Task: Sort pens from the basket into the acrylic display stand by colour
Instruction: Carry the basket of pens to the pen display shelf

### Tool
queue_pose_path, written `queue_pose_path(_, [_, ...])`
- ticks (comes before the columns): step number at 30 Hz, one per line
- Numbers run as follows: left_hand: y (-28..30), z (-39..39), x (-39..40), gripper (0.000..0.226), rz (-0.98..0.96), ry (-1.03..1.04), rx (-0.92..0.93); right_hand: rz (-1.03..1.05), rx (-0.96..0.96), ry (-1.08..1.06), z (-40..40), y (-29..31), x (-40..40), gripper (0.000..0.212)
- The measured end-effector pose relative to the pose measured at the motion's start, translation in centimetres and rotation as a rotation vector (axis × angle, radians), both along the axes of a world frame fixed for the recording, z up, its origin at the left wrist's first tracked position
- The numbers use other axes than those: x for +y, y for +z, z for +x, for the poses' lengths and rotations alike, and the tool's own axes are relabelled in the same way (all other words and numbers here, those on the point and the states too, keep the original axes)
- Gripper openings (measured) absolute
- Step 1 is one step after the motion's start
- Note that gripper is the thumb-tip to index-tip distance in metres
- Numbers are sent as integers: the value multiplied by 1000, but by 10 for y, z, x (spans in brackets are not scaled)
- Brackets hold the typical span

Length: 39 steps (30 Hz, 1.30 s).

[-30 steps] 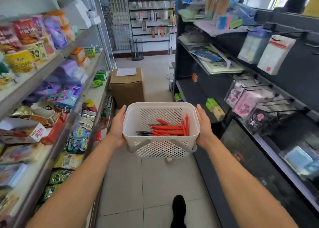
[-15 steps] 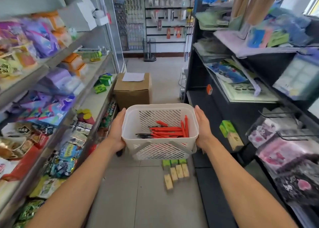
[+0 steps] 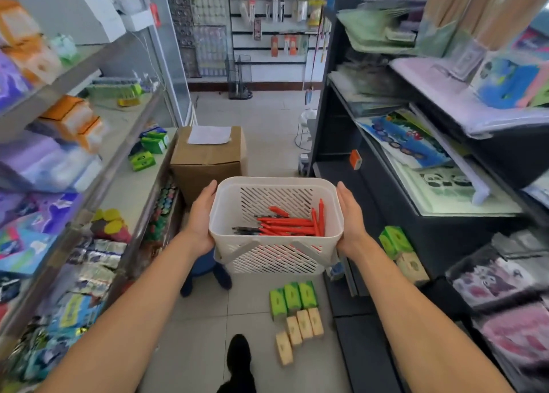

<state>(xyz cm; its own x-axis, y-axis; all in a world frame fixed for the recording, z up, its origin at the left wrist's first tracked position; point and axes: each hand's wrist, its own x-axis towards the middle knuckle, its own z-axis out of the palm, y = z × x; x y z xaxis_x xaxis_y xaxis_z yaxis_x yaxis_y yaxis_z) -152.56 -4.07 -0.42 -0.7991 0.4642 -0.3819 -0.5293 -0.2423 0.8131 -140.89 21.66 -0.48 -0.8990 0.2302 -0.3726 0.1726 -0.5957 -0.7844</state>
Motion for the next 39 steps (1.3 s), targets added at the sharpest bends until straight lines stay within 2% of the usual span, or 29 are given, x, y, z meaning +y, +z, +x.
queue_pose_path(3, [-8,-51,9,65,21,-57,-21,6,2,-3,-44,1,6,64])
queue_pose_path(10, [0,-186,21,57,-1,-89,-6,-16,-10,-75,-169,11,11,60])
queue_pose_path(14, [3,-249,25,72,-23,-121,57,-37,19,-86,-226,17,14,69])
queue_pose_path(19, [2,-306,38,83,-16,-162,76,-21,-8,-132,-285,13,30,64])
queue_pose_path(24, [-5,-365,58,54,7,-168,69,15,21,-134,-341,8,51,58])
queue_pose_path(28, [-11,-424,87,44,39,-152,38,2,-2,-117,-403,-4,80,67])
queue_pose_path(33, [-12,-502,137,56,-13,-148,43,17,0,-115,-490,-9,132,59])
queue_pose_path(36, [-16,-560,173,76,-34,-110,47,19,-40,-135,-544,-9,169,58])
queue_pose_path(37, [-14,-577,187,75,-36,-102,43,12,-34,-124,-561,-8,180,58])
queue_pose_path(39, [-12,-605,210,58,-4,-93,5,24,-27,-105,-592,-4,201,62])
